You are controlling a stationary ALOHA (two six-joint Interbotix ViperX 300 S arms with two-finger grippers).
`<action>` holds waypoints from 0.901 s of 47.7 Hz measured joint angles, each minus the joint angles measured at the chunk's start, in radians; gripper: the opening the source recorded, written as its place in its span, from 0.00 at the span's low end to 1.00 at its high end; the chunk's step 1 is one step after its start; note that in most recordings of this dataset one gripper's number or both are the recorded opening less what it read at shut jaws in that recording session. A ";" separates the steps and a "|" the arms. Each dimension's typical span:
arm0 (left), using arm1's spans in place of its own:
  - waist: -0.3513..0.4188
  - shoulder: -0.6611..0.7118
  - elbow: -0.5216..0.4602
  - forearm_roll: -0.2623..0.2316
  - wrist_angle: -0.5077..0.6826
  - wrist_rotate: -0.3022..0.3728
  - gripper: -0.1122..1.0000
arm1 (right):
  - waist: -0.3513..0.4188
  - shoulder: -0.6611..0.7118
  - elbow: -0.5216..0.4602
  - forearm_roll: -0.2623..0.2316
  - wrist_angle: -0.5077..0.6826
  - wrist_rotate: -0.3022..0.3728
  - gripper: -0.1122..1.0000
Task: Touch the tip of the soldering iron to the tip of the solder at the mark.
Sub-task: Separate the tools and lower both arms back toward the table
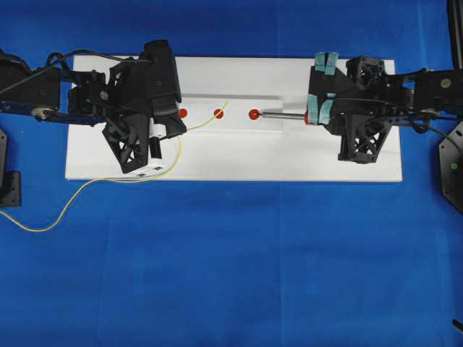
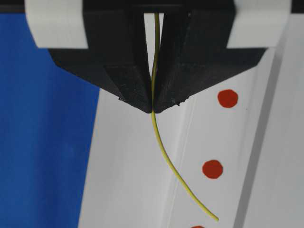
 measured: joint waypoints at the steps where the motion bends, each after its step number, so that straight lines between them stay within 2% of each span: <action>1: 0.000 -0.002 0.002 0.000 -0.002 -0.002 0.12 | 0.000 -0.012 0.000 -0.002 0.000 0.000 0.16; 15: 0.002 -0.008 0.012 0.002 -0.008 0.000 0.12 | -0.002 -0.207 0.075 -0.012 -0.025 0.005 0.16; 24: 0.000 -0.009 0.018 0.000 -0.012 0.000 0.12 | -0.002 -0.316 0.124 -0.014 -0.037 0.049 0.16; 36: -0.006 -0.012 0.021 0.000 -0.018 -0.005 0.12 | -0.002 -0.313 0.132 -0.005 -0.066 0.057 0.16; 40: -0.035 -0.021 0.029 0.000 -0.031 -0.006 0.12 | 0.017 -0.313 0.130 0.009 -0.089 0.067 0.16; 43: -0.081 -0.032 0.037 0.000 -0.046 -0.006 0.12 | 0.060 -0.313 0.132 0.017 -0.106 0.072 0.16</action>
